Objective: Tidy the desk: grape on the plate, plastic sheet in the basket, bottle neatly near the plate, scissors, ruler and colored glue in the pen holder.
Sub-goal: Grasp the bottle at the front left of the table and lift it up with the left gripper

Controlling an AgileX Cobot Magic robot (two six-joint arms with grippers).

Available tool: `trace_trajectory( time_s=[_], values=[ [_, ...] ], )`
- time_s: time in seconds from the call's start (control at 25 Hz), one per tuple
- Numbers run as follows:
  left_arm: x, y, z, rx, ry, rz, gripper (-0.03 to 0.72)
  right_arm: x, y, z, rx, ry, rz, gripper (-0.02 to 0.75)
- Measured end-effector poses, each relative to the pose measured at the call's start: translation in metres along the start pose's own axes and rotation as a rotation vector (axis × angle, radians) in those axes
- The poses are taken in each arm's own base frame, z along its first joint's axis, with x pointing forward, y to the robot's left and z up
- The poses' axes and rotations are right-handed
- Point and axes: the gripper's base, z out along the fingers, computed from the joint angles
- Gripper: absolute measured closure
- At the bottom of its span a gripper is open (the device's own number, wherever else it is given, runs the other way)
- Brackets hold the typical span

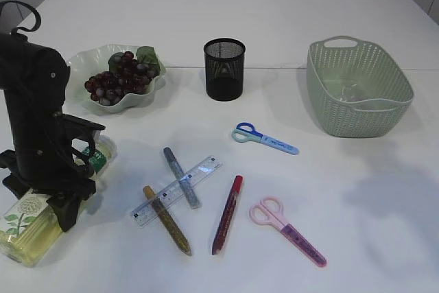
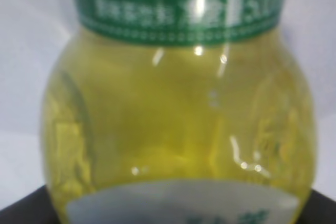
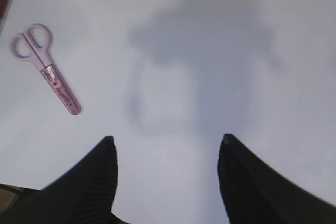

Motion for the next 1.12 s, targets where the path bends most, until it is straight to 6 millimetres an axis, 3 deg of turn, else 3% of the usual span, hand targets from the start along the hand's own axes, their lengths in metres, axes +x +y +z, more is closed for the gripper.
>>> trace_trajectory(
  time_s=[0.8, 0.96, 1.12],
  values=[
    [-0.003, 0.006, -0.001, -0.075, -0.03, 0.049, 0.227, -0.001, 0.0, 0.0, 0.001, -0.01, 0.0, 0.262],
    [-0.005, 0.005, -0.01, -0.051, -0.121, 0.031, 0.229, -0.001, 0.0, 0.0, 0.001, -0.01, 0.0, 0.262],
    [-0.002, 0.004, -0.038, -0.038, -0.322, 0.019, 0.23, -0.001, 0.0, 0.0, 0.001, -0.01, 0.0, 0.262]
  ],
)
